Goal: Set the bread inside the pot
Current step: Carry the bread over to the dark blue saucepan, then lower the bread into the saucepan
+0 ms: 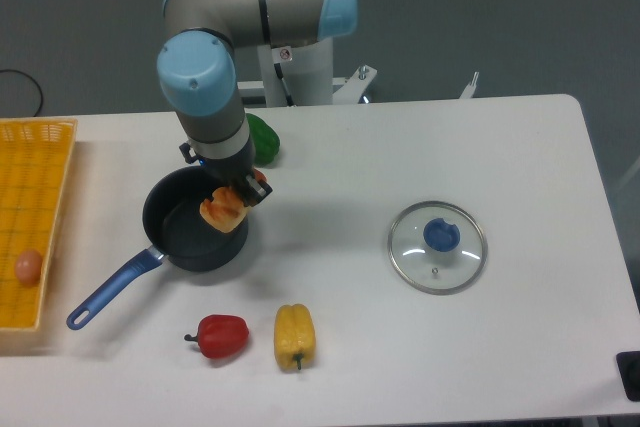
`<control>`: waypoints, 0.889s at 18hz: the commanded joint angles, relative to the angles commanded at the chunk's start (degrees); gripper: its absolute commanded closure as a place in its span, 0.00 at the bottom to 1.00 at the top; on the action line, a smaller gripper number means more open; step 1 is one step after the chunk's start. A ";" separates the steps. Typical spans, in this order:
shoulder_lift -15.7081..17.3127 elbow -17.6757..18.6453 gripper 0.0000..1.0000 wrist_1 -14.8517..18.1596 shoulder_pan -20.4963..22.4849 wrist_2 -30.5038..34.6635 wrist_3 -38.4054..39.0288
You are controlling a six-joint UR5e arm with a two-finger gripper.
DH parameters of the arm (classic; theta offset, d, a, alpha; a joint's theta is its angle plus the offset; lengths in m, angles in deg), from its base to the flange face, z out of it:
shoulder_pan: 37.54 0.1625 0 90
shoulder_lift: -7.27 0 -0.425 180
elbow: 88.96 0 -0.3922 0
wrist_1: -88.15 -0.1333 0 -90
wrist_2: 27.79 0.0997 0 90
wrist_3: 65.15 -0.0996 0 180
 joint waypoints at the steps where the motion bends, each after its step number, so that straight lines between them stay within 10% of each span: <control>1: -0.09 0.52 0.64 -0.26 -0.44 0.00 0.09; 16: -3.51 3.96 0.63 -0.79 -5.28 0.35 8.79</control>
